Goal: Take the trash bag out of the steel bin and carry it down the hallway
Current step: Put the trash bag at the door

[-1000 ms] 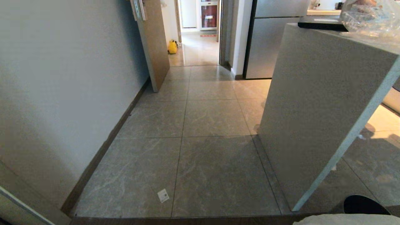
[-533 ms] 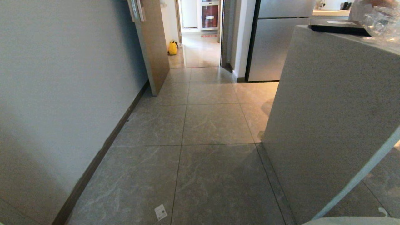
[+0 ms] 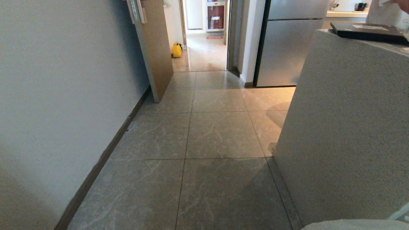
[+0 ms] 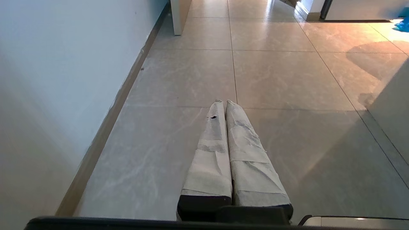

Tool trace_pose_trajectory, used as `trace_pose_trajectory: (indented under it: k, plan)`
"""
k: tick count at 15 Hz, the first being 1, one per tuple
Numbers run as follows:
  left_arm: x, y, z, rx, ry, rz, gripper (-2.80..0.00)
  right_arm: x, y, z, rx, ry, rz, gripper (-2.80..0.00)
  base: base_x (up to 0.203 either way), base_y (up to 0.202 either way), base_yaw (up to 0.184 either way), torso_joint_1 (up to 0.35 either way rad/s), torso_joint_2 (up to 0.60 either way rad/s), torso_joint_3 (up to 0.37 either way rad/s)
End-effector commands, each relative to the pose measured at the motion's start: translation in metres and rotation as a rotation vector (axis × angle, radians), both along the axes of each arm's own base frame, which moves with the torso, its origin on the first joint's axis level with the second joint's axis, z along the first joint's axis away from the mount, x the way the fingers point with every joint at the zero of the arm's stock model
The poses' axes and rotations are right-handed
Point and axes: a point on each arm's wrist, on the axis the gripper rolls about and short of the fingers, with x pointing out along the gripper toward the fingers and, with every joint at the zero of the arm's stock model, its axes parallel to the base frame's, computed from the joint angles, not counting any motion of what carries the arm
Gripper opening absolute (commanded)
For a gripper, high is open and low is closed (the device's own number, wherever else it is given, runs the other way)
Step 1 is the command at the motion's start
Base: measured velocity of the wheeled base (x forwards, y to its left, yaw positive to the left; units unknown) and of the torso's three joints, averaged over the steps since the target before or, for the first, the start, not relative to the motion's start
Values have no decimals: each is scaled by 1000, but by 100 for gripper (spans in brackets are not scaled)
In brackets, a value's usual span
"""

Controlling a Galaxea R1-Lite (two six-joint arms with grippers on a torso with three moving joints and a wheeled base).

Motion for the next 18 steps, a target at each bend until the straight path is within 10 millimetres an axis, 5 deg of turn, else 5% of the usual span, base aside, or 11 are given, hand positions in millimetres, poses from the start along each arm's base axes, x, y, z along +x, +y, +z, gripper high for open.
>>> trace_pose_trajectory:
  k: [1, 18]
  plan:
    - [0, 0, 0, 0, 1, 0, -280, 0, 0, 0, -1, -2, 0, -280, 186, 0, 1, 7, 2, 0]
    - [0, 0, 0, 0, -1, 0, -280, 0, 0, 0, -2, -1, 0, -280, 189, 0, 1, 2, 3, 4]
